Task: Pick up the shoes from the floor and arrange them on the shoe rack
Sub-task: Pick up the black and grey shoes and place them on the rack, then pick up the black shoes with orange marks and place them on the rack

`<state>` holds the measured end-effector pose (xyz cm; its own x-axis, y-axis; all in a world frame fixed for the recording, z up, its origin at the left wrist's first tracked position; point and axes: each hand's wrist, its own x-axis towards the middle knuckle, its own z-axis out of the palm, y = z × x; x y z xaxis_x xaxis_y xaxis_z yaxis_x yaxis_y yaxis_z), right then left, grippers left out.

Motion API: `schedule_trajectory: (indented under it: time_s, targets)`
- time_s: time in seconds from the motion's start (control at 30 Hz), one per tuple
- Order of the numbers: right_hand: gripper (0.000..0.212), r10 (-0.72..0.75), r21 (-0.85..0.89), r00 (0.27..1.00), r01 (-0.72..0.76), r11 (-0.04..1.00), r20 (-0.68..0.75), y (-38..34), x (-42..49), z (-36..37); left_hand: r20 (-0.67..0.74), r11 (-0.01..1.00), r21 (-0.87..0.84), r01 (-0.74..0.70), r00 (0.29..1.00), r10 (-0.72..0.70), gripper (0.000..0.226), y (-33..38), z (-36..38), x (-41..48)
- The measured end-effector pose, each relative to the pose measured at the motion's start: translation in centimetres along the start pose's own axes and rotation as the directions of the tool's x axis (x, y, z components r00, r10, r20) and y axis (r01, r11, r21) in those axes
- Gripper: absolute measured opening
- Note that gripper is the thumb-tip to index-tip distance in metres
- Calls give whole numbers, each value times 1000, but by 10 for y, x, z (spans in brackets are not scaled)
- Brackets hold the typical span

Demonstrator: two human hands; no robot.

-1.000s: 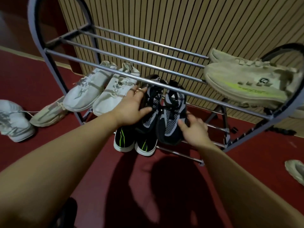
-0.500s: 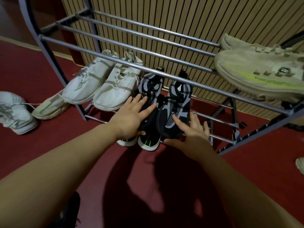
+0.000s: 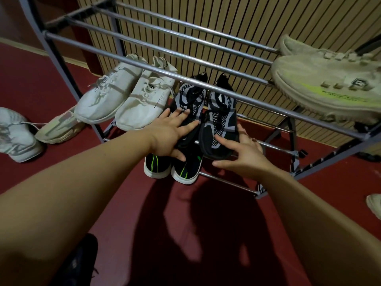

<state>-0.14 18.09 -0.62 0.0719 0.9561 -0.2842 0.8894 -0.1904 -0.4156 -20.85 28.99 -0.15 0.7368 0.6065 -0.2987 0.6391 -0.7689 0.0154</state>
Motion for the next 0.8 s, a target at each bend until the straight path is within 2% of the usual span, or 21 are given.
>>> schedule_trajectory:
  time_s: [0.13,0.27,0.33,0.43,0.5,0.57,0.67,0.73,0.8]
  targets:
    - [72,38,-34,999,-38,999,-19,-1,-5,5,4,991,-131,14,1000,-14,96,0,1,-9]
    - [70,62,-79,995,-68,995,-72,-5,-5,9,97,999,-11,41,994,-40,95,2,2,-1]
    - [71,96,-105,992,-104,989,-79,-11,-7,10,105,999,-24,45,994,-42,97,2,-1,-1]
    - [77,95,-202,981,-129,971,-171,-20,-17,20,-26,991,-130,1,1000,-4,93,-4,3,-20]
    - [84,39,-226,958,-106,968,-284,-25,-29,34,-175,976,-209,-53,984,16,89,-12,16,-45]
    - [85,-29,-209,930,-51,977,-365,-34,-45,53,-284,962,-267,-52,958,-27,89,-21,36,-85]
    - [77,-150,-192,875,67,979,-460,-54,-68,85,-284,933,-344,108,935,-213,91,-39,69,-151]
    - [77,-194,-195,868,115,974,-457,-76,-81,110,-173,851,-423,311,894,-413,92,-47,92,-201]
    - [78,-220,-185,890,157,970,-400,-102,-97,137,7,729,-448,517,818,-576,90,-47,114,-253]
